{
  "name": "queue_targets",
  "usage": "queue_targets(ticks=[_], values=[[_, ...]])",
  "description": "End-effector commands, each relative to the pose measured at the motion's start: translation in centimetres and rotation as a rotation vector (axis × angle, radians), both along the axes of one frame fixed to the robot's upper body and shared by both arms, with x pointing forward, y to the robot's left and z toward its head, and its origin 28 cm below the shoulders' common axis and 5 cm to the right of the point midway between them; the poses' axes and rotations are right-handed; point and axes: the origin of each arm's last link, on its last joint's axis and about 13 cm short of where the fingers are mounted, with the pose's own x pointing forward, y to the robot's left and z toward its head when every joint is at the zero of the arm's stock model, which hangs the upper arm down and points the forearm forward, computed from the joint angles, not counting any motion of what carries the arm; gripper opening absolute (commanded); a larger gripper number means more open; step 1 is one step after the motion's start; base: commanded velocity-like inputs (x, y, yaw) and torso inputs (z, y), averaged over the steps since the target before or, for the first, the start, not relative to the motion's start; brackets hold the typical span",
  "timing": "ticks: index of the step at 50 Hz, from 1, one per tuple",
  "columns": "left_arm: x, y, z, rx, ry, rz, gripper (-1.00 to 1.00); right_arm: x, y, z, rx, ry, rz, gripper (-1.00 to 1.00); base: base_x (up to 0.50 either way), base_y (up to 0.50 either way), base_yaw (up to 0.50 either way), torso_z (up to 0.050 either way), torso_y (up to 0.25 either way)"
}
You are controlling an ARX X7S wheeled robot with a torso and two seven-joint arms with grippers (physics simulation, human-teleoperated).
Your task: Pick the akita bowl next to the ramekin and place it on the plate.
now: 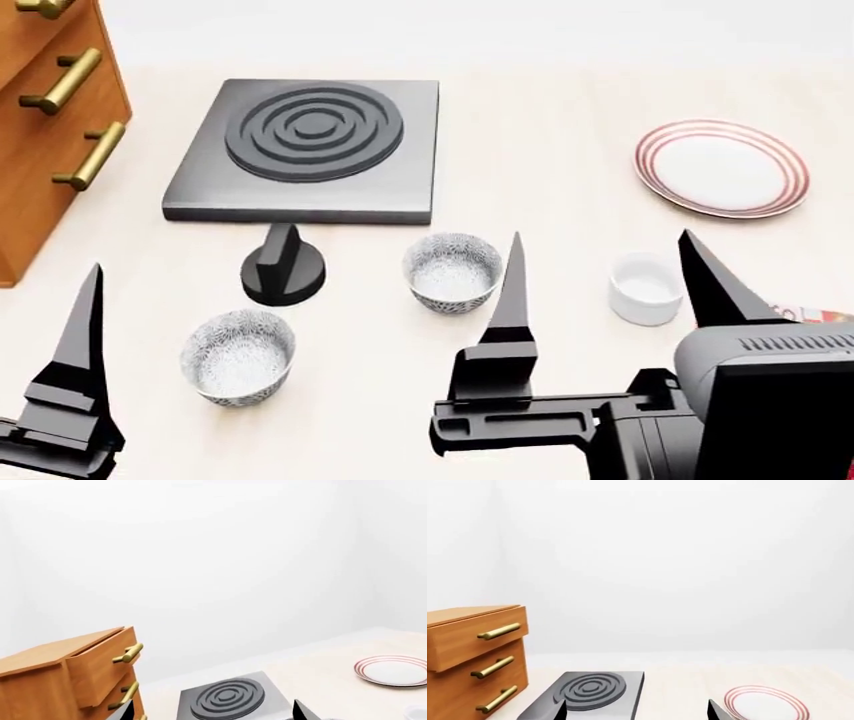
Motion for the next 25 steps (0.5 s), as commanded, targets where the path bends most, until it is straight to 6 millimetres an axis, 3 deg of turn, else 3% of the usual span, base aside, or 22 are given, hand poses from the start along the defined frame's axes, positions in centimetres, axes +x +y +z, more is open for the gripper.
queue_targets(ticks=[1, 25], values=[[-0.02, 0.13, 0.08, -0.014, -0.008, 0.003, 1.00, -0.03, -0.11, 0.00, 0.016, -0.015, -0.012, 1.00, 0.20, 0.00, 0.00, 0.000, 0.000], [-0.06, 0.02, 0.12, -0.001, -0.004, -0.003, 1.00, 0.09, -0.10, -0.02, 0.015, -0.012, -0.011, 1.00, 0.20, 0.00, 0.00, 0.000, 0.000]])
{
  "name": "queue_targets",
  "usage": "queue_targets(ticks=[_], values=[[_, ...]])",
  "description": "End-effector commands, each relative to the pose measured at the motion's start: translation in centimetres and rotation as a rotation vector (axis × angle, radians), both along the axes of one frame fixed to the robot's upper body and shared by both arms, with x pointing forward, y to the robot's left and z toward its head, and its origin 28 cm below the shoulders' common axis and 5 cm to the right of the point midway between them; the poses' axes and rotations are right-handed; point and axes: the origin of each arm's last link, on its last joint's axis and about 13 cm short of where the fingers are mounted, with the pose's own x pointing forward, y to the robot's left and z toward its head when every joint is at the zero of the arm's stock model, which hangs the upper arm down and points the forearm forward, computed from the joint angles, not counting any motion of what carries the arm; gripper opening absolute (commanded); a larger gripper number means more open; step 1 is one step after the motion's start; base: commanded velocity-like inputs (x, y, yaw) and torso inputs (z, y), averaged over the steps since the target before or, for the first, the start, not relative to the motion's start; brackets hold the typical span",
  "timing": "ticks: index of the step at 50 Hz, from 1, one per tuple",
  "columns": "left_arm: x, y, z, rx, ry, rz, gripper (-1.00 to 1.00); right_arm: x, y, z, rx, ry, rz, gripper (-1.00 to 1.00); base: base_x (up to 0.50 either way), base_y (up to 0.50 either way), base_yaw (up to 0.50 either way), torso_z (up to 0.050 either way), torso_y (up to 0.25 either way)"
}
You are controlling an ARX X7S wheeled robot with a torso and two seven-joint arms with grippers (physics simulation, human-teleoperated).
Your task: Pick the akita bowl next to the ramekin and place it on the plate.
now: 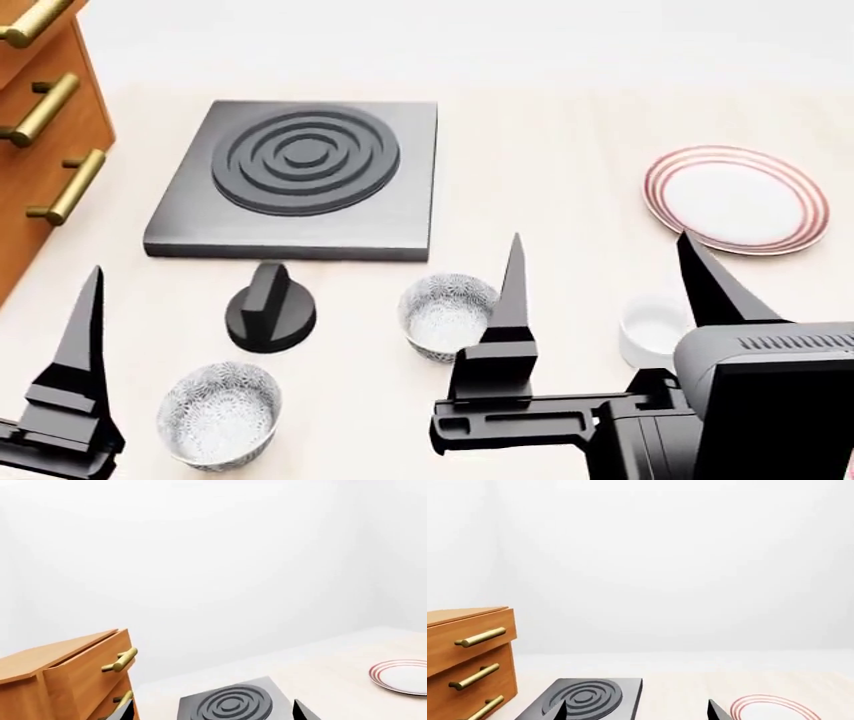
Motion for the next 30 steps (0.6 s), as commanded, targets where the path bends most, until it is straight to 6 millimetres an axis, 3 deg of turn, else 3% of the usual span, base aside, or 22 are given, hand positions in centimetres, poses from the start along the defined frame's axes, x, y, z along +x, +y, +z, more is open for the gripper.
queue_targets(ticks=[1, 30], values=[[0.01, -0.02, 0.15, -0.005, -0.008, -0.005, 1.00, 0.01, -0.12, 0.08, 0.010, -0.015, -0.013, 1.00, 0.21, 0.00, 0.00, 0.000, 0.000], [0.00, 0.05, -0.11, -0.003, -0.006, -0.005, 1.00, 0.05, -0.08, -0.23, 0.010, -0.012, -0.014, 1.00, 0.20, 0.00, 0.00, 0.000, 0.001]])
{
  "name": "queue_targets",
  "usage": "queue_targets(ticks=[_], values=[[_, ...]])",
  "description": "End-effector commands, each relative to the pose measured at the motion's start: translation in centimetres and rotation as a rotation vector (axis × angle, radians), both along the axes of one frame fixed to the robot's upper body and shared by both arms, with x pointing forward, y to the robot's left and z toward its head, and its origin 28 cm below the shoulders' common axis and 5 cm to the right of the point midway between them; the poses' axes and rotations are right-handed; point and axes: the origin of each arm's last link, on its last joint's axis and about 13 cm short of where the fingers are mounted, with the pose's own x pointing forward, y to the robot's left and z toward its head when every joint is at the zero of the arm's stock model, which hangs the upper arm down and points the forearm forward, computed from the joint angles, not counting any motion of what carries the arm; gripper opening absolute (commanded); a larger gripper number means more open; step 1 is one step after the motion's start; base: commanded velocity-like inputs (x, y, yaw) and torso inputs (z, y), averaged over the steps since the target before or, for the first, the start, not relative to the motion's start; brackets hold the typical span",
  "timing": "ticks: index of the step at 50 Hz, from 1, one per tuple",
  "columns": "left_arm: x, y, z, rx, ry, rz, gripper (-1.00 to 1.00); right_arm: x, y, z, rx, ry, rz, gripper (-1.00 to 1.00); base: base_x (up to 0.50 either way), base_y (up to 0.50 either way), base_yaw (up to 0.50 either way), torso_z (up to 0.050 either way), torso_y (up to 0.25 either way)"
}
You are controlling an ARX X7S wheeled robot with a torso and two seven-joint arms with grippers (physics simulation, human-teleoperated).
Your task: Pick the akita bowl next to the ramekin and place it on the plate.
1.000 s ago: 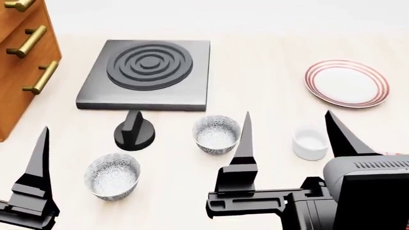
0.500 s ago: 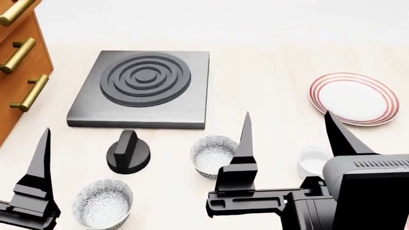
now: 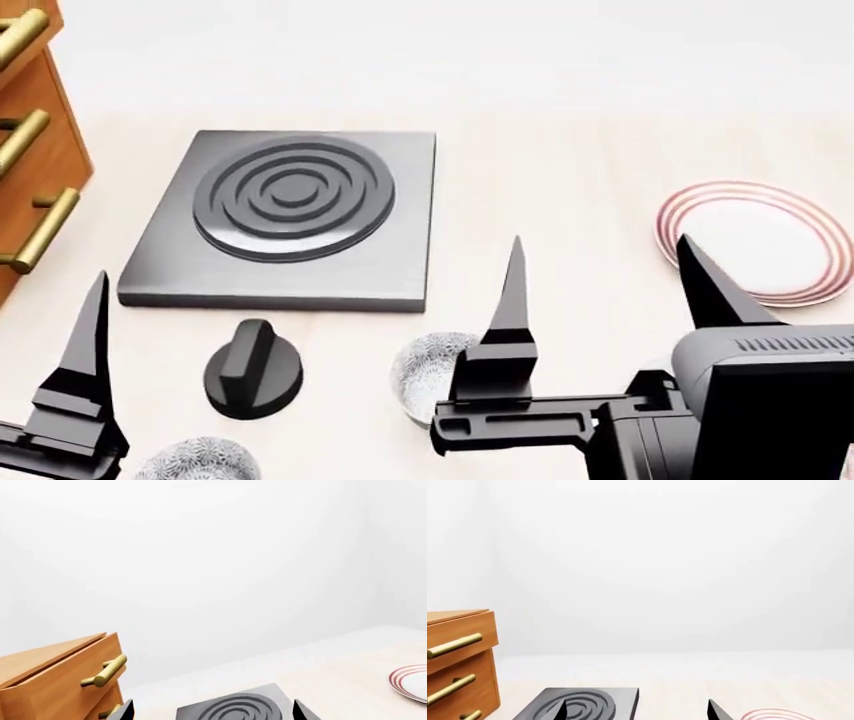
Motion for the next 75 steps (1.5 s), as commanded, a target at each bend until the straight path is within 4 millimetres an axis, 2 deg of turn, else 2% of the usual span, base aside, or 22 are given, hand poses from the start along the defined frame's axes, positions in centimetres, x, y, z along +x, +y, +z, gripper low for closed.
queue_targets(ticks=[1, 54, 56, 75], values=[[-0.04, 0.10, 0.12, -0.009, -0.012, -0.002, 1.00, -0.07, -0.09, 0.02, 0.009, -0.016, -0.012, 1.00, 0.20, 0.00, 0.00, 0.000, 0.000], [-0.12, 0.08, -0.03, -0.005, -0.006, -0.006, 1.00, 0.05, -0.11, -0.05, 0.007, -0.013, -0.012, 1.00, 0.20, 0.00, 0.00, 0.000, 0.000], [-0.10, 0.11, -0.05, -0.003, -0.007, -0.004, 1.00, 0.04, 0.01, -0.11, -0.031, -0.014, -0.015, 1.00, 0.20, 0.00, 0.00, 0.000, 0.000], [-0.05, 0.18, -0.32, 0.004, -0.001, 0.000, 1.00, 0.15, 0.02, -0.48, -0.020, -0.010, -0.018, 1.00, 0.00, 0.00, 0.00, 0.000, -0.078]])
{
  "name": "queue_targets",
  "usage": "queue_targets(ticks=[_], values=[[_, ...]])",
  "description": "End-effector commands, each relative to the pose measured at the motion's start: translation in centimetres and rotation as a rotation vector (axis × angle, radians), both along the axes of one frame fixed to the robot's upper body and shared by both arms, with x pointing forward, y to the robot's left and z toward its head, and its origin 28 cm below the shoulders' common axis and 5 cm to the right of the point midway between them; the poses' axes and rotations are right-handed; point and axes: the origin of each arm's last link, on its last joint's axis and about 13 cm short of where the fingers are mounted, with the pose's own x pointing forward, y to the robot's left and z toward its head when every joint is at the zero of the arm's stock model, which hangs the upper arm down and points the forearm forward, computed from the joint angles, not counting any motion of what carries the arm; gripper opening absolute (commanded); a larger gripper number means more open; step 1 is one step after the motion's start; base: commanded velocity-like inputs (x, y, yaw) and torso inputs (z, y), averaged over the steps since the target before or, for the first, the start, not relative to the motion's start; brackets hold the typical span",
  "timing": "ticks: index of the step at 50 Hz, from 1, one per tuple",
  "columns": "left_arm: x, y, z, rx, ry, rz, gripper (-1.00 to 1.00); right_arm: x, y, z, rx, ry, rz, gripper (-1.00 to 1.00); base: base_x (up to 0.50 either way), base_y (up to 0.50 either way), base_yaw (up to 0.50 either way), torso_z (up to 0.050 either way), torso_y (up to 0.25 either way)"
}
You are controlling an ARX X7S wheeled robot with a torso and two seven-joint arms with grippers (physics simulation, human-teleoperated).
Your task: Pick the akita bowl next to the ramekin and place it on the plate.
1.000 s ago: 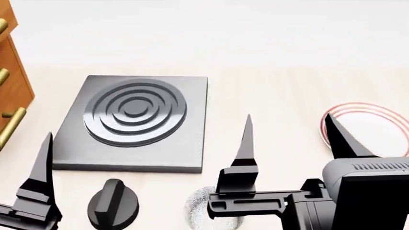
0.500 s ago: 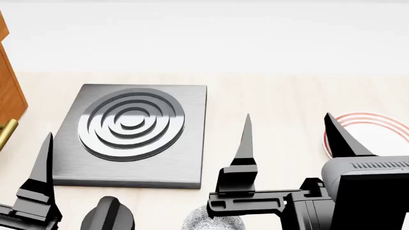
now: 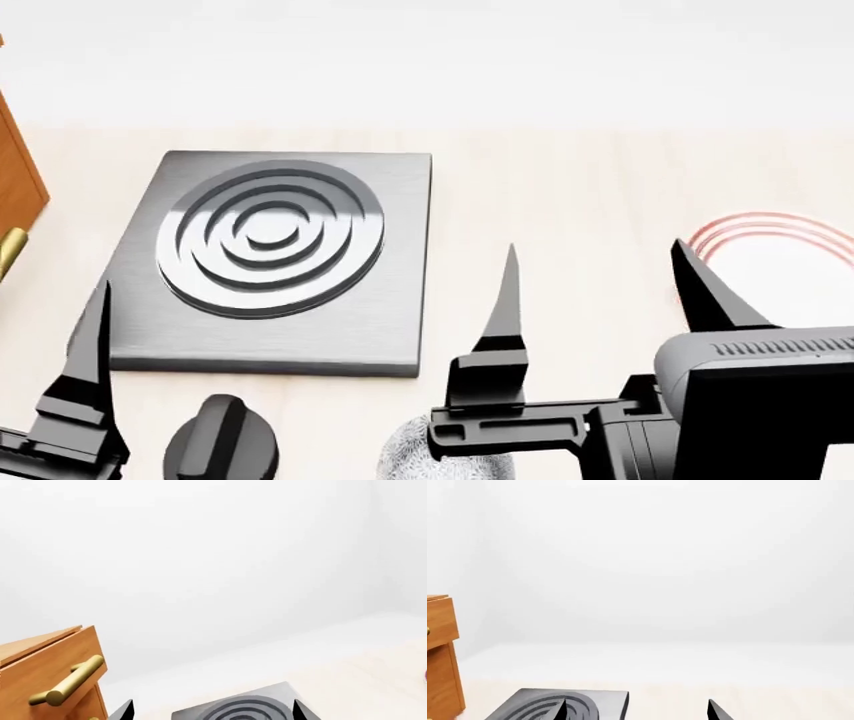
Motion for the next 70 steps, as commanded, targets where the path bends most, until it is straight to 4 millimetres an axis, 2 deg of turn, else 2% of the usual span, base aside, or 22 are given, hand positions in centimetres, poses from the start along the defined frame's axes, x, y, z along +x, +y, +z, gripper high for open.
queue_targets(ticks=[1, 50, 65, 67, 70], values=[[0.0, 0.1, 0.1, -0.008, -0.009, -0.004, 1.00, 0.1, -0.1, -0.1, 0.011, -0.015, -0.010, 1.00, 0.00, 0.00, 0.00, 0.000, -0.166], [0.1, -0.1, -0.2, -0.003, 0.002, -0.011, 1.00, 0.1, -0.1, -0.2, 0.020, -0.012, -0.006, 1.00, 0.00, 0.00, 0.00, 0.000, -0.163], [0.3, 0.0, -0.4, 0.008, 0.001, 0.005, 1.00, -0.1, -0.1, 0.4, 0.037, 0.000, 0.001, 1.00, 0.00, 0.00, 0.00, 0.000, -0.037], [0.3, 0.0, -0.5, 0.009, 0.002, 0.005, 1.00, -0.2, -0.1, 0.6, 0.108, 0.029, 0.038, 1.00, 0.00, 0.00, 0.00, 0.000, 0.000], [0.3, 0.0, -0.5, 0.011, 0.003, 0.005, 1.00, -0.3, -0.1, 0.8, 0.107, 0.034, 0.042, 1.00, 0.00, 0.00, 0.00, 0.000, 0.000]])
